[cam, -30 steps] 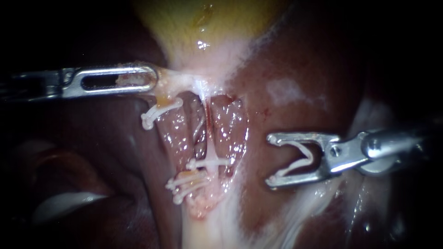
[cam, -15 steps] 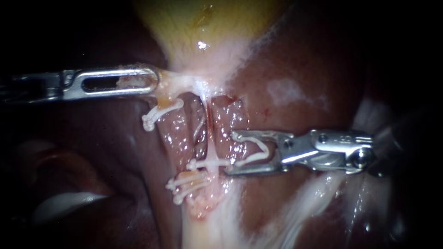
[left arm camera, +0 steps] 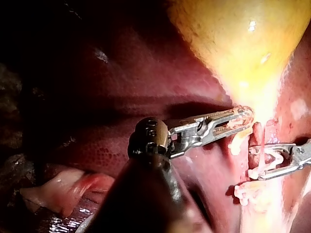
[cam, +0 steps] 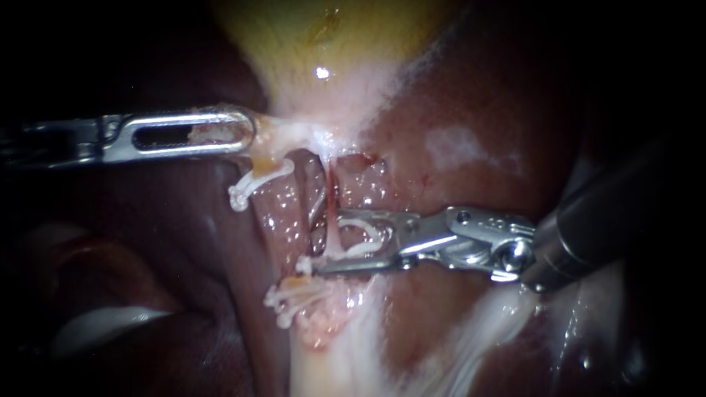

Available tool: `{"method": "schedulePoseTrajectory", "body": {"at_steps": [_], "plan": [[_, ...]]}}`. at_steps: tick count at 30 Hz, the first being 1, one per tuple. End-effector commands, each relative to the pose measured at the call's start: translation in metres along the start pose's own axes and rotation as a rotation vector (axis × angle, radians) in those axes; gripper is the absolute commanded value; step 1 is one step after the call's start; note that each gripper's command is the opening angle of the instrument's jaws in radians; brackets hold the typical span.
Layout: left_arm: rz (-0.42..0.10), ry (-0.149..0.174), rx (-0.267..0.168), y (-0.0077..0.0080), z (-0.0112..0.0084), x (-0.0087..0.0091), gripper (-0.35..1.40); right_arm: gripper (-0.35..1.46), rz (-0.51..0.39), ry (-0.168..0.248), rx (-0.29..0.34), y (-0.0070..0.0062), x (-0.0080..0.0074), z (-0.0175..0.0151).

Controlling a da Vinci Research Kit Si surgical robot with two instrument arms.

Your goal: Clipping second clip right tube

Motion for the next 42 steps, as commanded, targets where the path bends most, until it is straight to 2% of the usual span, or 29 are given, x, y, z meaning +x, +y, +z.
{"method": "schedulePoseTrajectory", "body": {"at_steps": [1, 6, 15, 19, 29, 30, 32, 35, 38, 42], "plan": [[0.0, 0.0, -0.001, 0.0, 0.0, 0.0, -0.35, 0.48, 0.012, 0.012, 0.008, 0.0, 0.0001, 0.0001], [0.0, 0.0, -0.001, 0.0, 0.0, 0.0, -0.35, 0.48, 0.084, 0.085, 0.074, -0.0006, 0.0003, 0.0008], [0.0, -0.001, -0.002, 0.0, 0.0, 0.0001, -0.35, 0.45, 0.164, 0.143, 0.18, -0.0017, 0.0007, 0.0011], [0.0, -0.001, -0.002, 0.0001, 0.0, 0.0001, -0.35, 0.43, 0.177, 0.161, 0.193, -0.0019, 0.0011, 0.0009], [0.001, -0.002, -0.003, 0.0002, 0.0001, 0.0002, -0.35, 0.32, 0.197, 0.16, 0.198, -0.0021, 0.0013, 0.0003], [0.001, -0.002, -0.003, 0.0002, 0.0001, 0.0002, -0.35, 0.29, 0.203, 0.159, 0.198, -0.0021, 0.0013, 0.0003], [0.001, -0.002, -0.003, 0.0002, 0.0001, 0.0002, -0.35, 0.11, 0.215, 0.158, 0.199, -0.0021, 0.0013, 0.0002], [0.002, -0.002, -0.003, 0.0003, 0.0001, 0.0002, -0.35, -0.33, 0.28, 0.156, 0.208, -0.0022, 0.0012, -0.0002], [0.002, -0.002, -0.003, 0.0003, 0.0001, 0.0002, -0.35, -0.35, 0.293, 0.153, 0.194, -0.0022, 0.0012, -0.0006], [0.002, -0.002, -0.003, 0.0004, 0.0001, 0.0003, -0.35, -0.35, 0.292, 0.118, 0.165, -0.0023, 0.001, -0.0008]]}}
